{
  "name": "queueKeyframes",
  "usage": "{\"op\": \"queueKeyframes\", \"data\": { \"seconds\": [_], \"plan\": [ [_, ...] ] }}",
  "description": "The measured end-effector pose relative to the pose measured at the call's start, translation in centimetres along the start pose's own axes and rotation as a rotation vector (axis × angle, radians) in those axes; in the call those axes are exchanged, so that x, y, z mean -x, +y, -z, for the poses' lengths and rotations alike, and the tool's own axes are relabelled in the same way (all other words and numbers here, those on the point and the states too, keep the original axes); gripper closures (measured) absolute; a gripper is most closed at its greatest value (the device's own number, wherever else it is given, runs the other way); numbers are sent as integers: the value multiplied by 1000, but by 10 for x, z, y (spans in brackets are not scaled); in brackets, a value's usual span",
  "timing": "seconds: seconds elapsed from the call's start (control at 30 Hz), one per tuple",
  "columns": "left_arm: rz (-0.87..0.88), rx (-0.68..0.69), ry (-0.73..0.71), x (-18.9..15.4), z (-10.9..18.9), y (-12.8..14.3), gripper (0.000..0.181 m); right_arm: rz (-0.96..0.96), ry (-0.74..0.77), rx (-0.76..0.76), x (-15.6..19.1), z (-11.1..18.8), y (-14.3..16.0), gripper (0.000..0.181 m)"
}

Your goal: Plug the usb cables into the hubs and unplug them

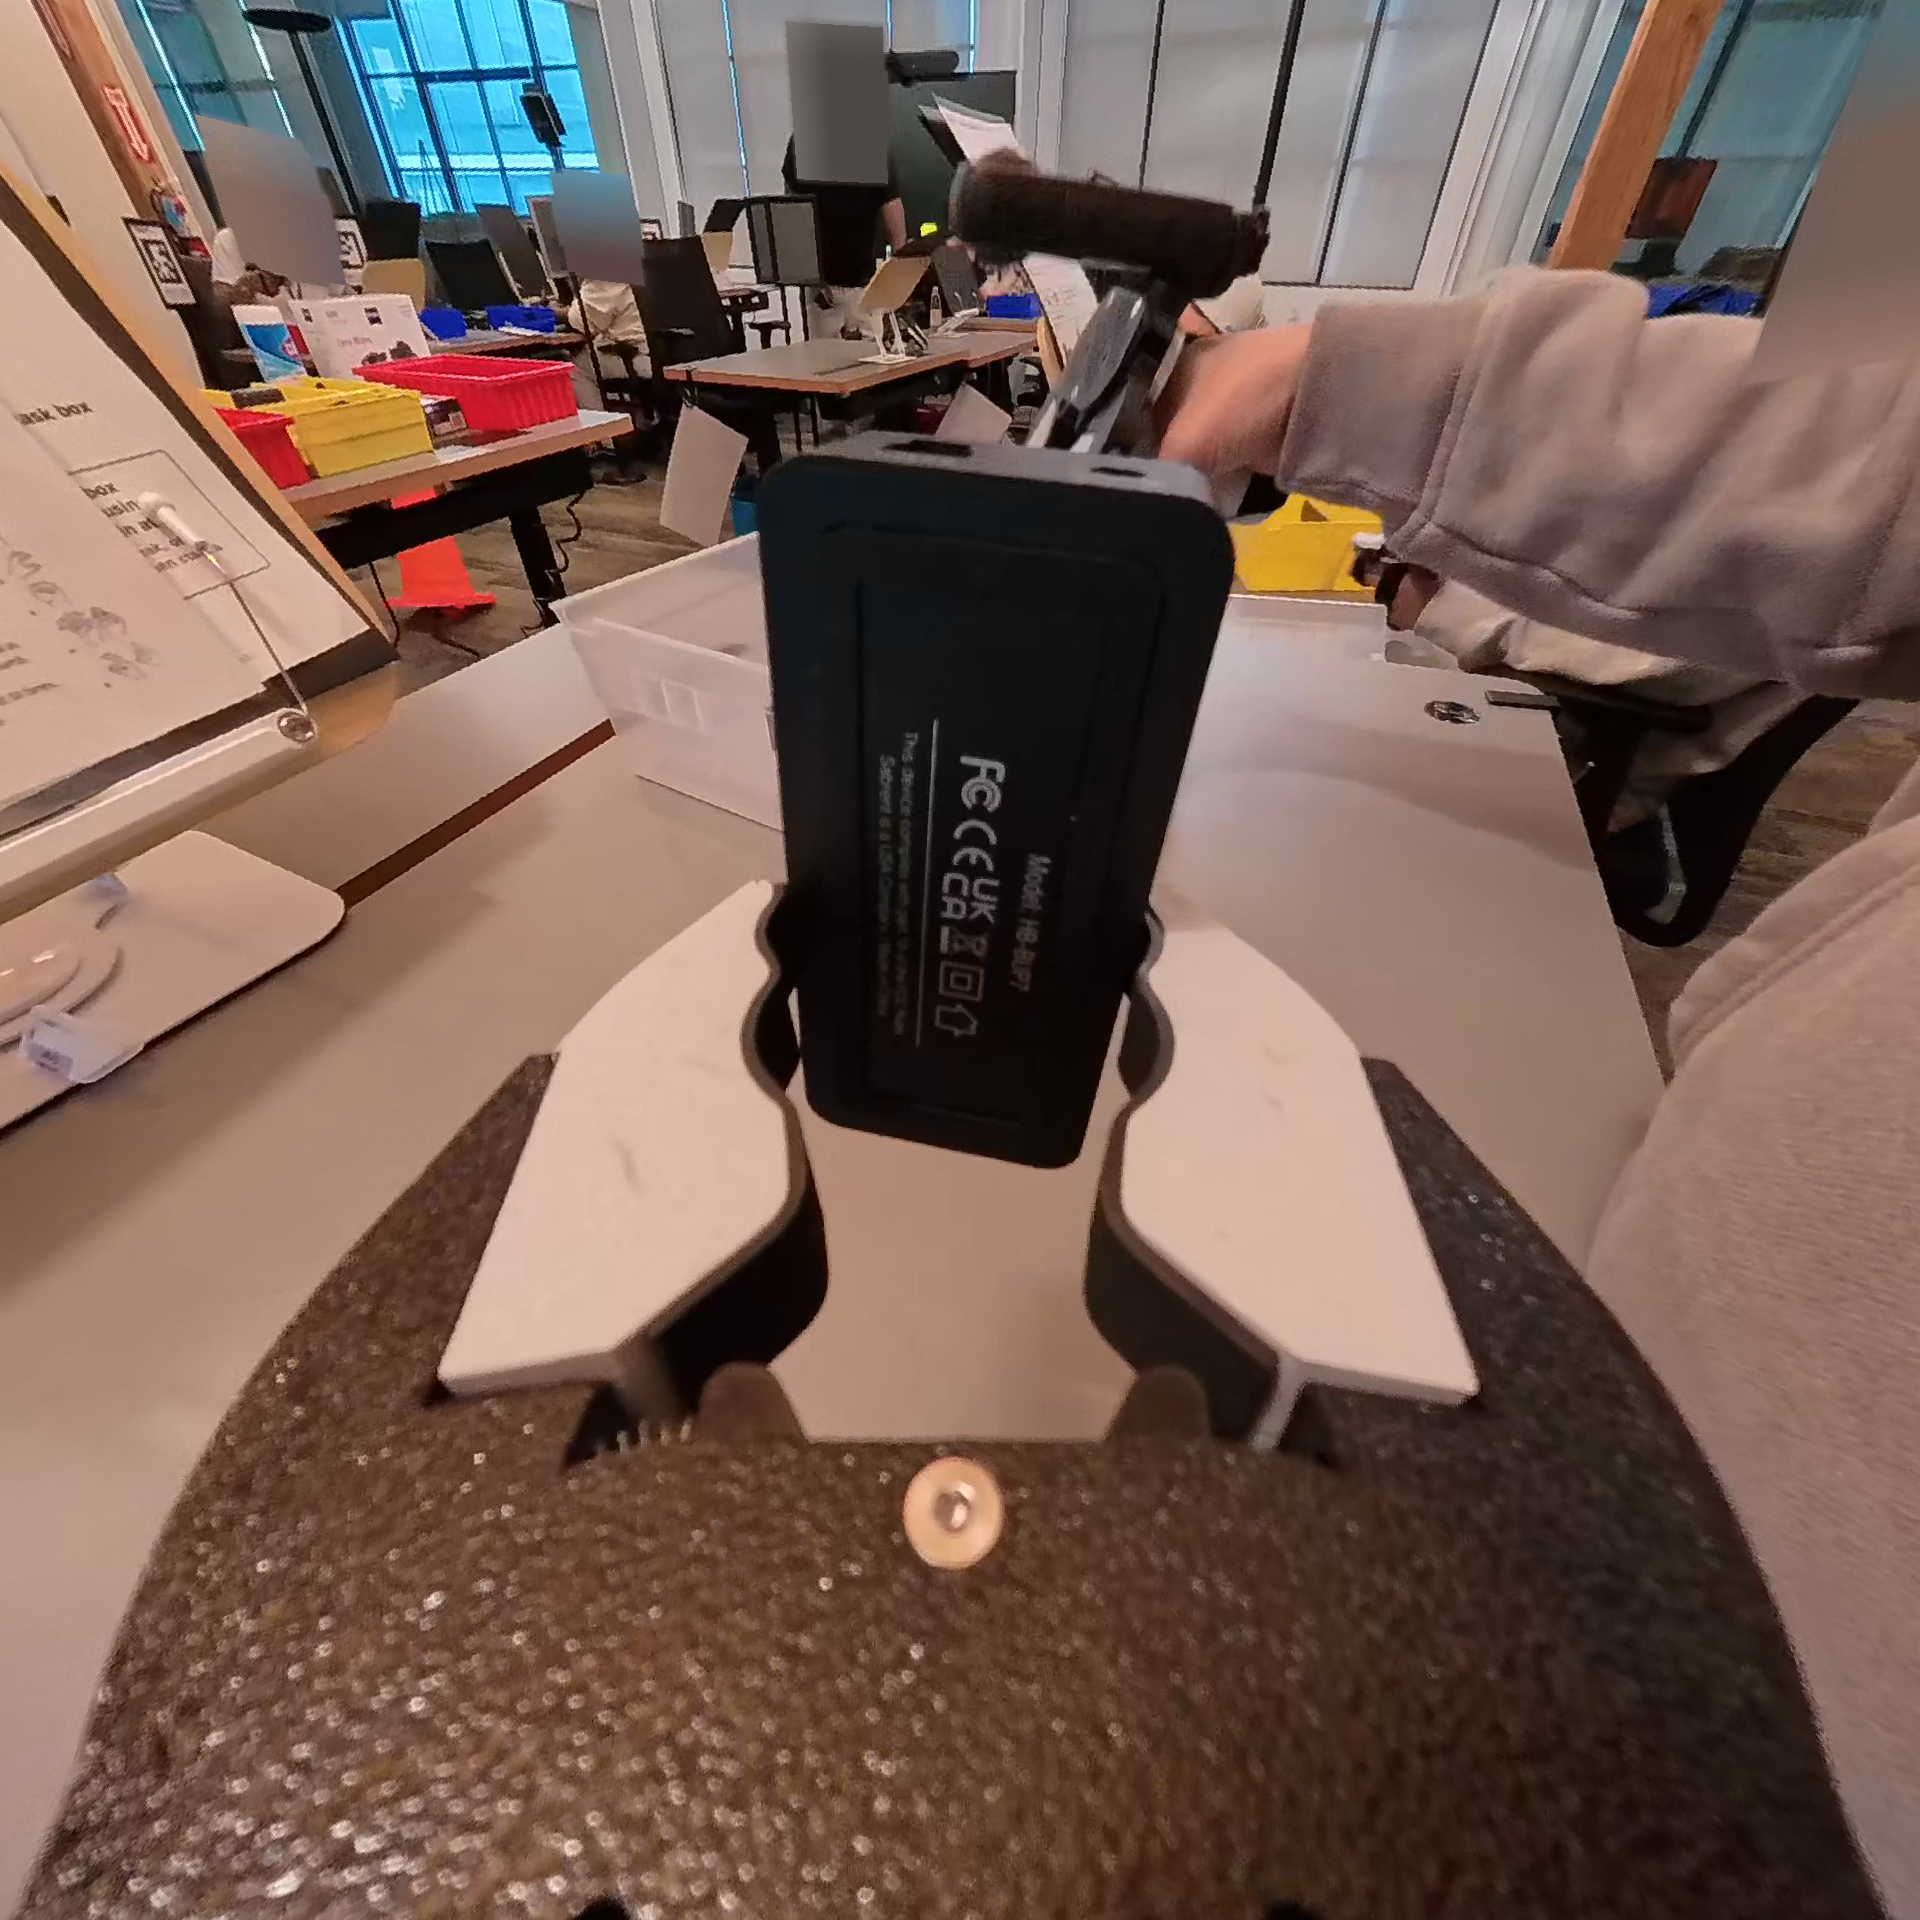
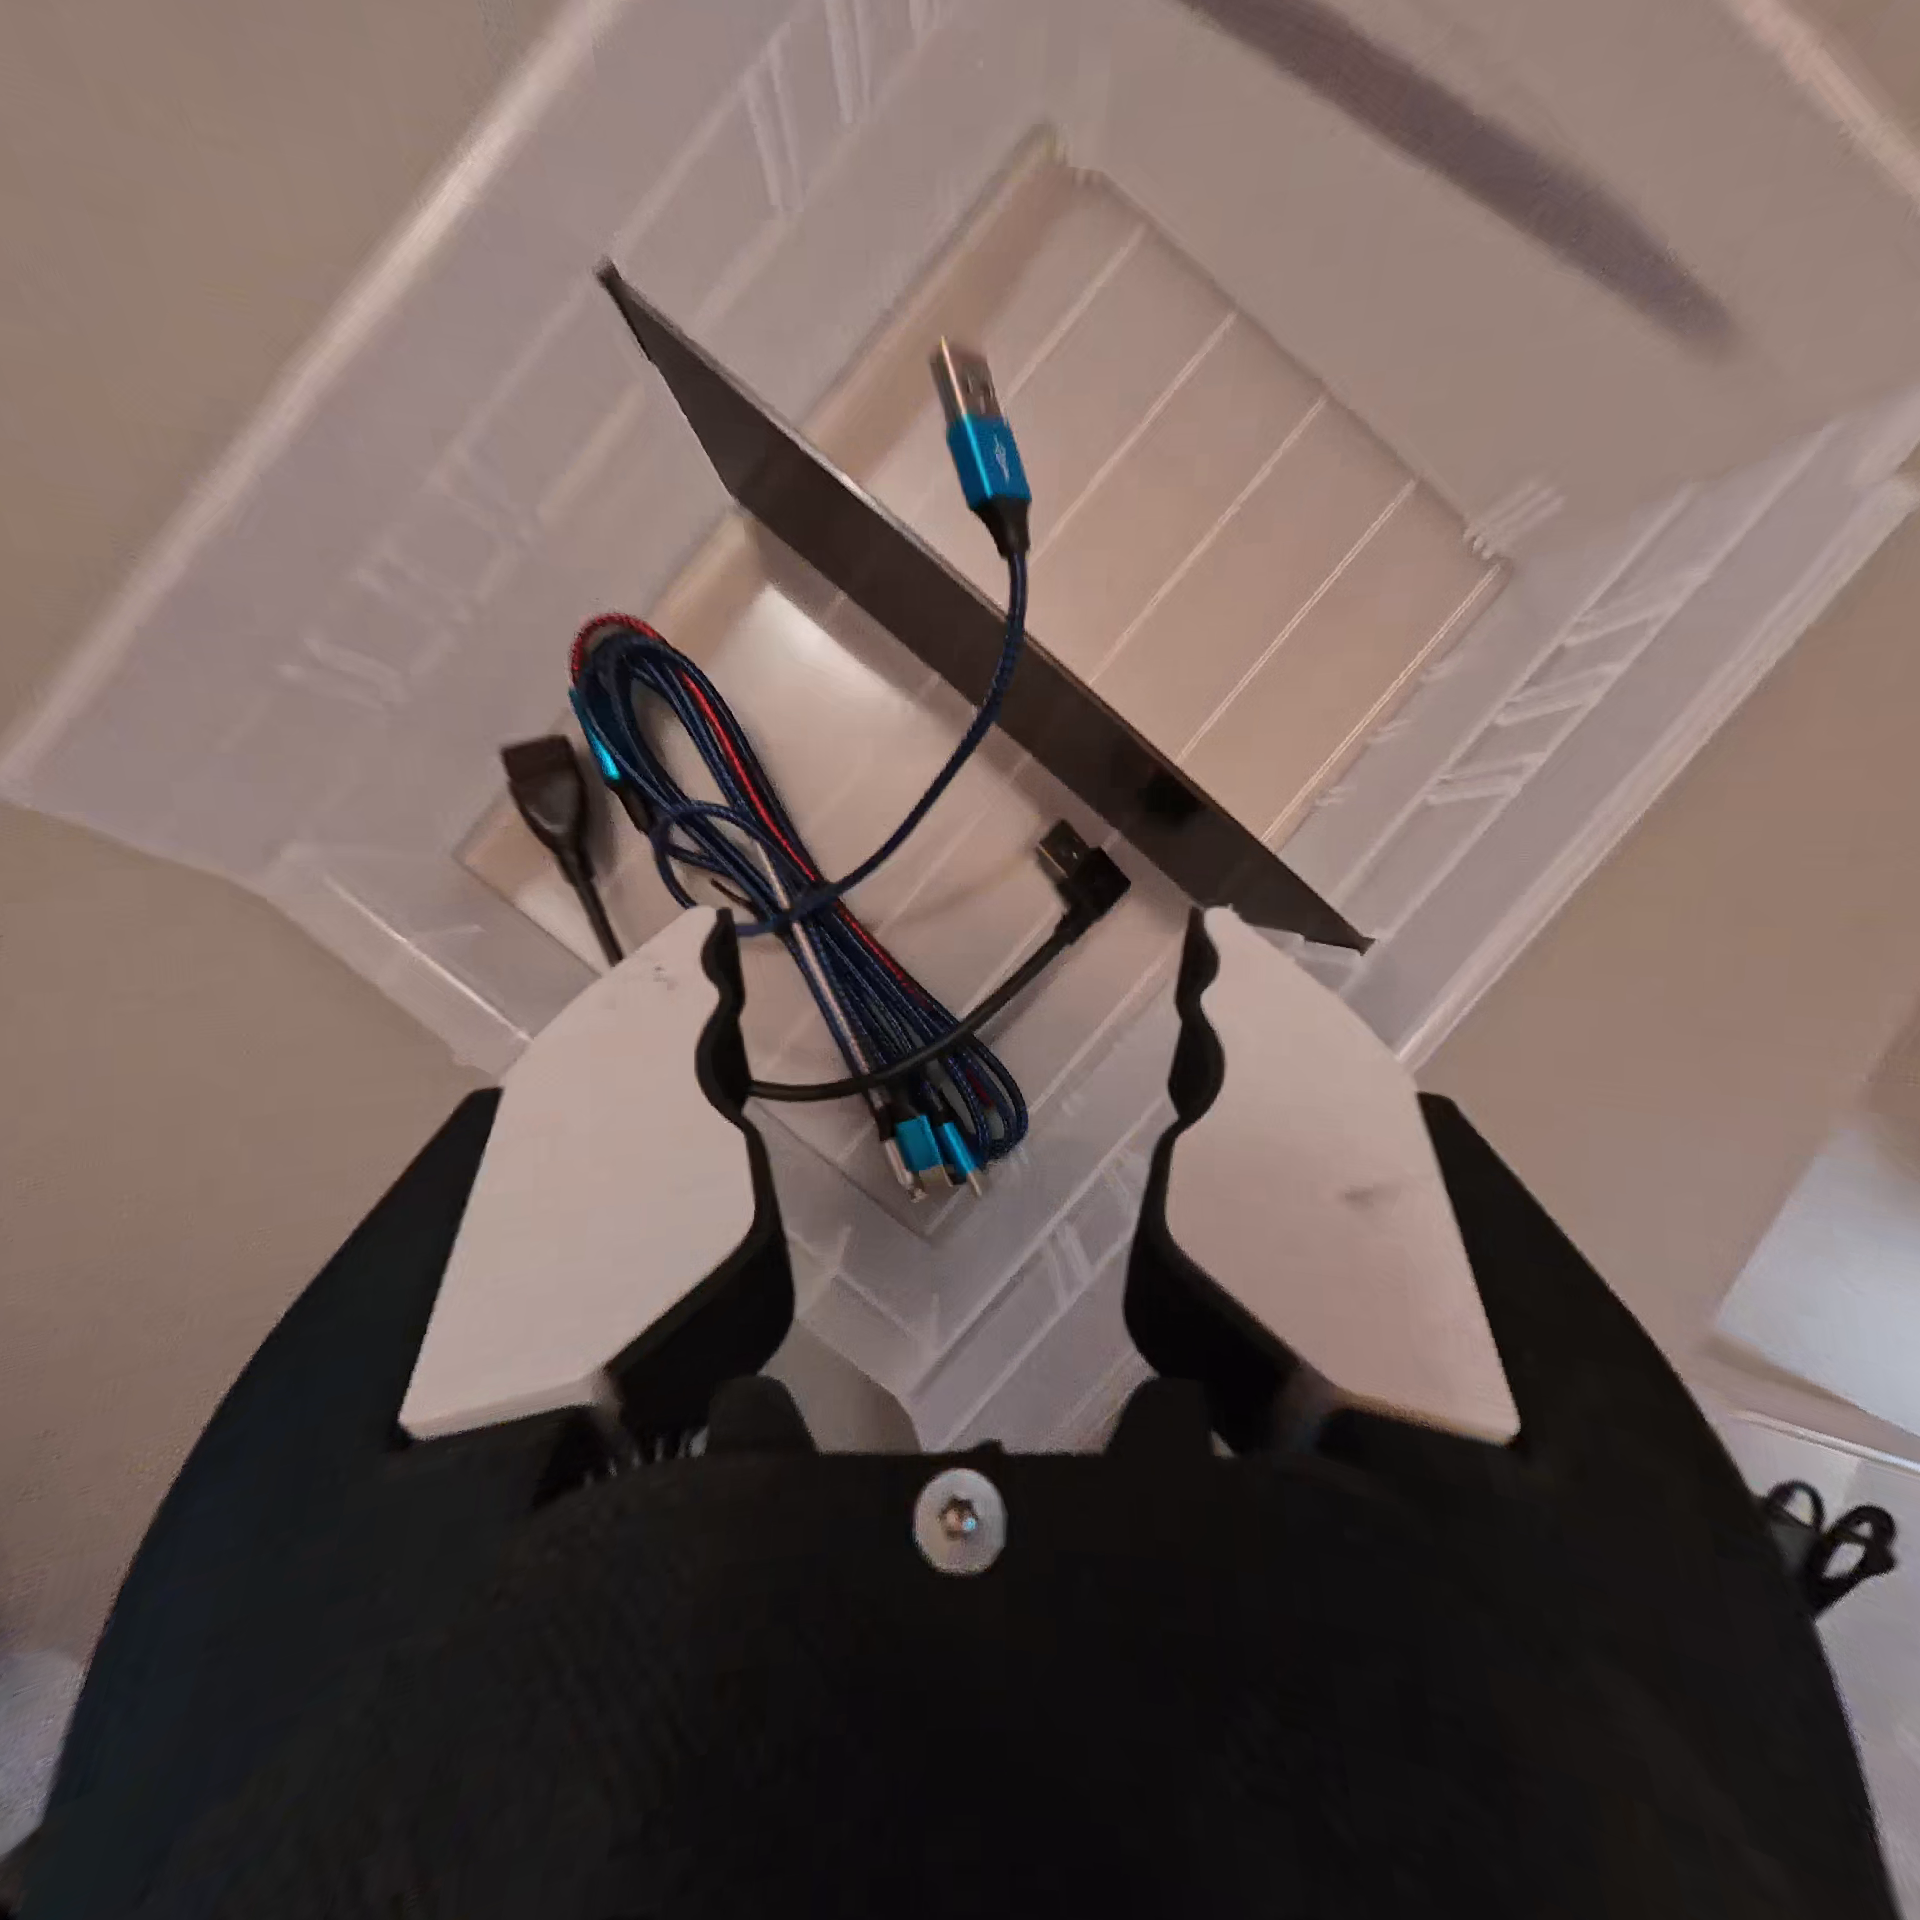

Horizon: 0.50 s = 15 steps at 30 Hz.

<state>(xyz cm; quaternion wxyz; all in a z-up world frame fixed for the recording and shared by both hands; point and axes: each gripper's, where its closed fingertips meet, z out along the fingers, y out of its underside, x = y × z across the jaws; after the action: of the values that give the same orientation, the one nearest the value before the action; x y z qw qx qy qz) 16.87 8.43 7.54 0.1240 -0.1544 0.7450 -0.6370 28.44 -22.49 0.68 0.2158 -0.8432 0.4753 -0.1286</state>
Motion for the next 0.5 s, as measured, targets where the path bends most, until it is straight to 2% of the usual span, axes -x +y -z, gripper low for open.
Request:
{"op": "queueKeyframes", "data": {
  "seconds": [0.03, 0.07, 0.13, 0.23, 0.3, 0.33, 0.4, 0.5],
  "plan": [
    [3, 0, 3, 0, 0, 0, 121, 1, -8, -39, 2, 9, -5, 99],
    [5, 0, 7, -1, -1, 0, 121, 18, -48, -88, 14, 18, -13, 95],
    [11, 3, 22, -3, -3, 1, 121, 109, -218, -248, 63, 37, -37, 91],
    [19, 11, 70, -9, -10, 4, 121, 292, -520, -545, 170, 71, -69, 98],
    [20, 7, 121, -17, -16, 5, 121, 403, -748, -684, 246, 95, -75, 102],
    [21, 0, 151, -22, -18, 5, 121, 463, -814, -707, 273, 100, -73, 110],
    [23, -13, 184, -27, -22, 4, 121, 520, -837, -700, 304, 94, -75, 106],
    [29, -39, 212, -32, -23, 0, 122, 537, -836, -725, 322, 86, -84, 110]
  ]
}}
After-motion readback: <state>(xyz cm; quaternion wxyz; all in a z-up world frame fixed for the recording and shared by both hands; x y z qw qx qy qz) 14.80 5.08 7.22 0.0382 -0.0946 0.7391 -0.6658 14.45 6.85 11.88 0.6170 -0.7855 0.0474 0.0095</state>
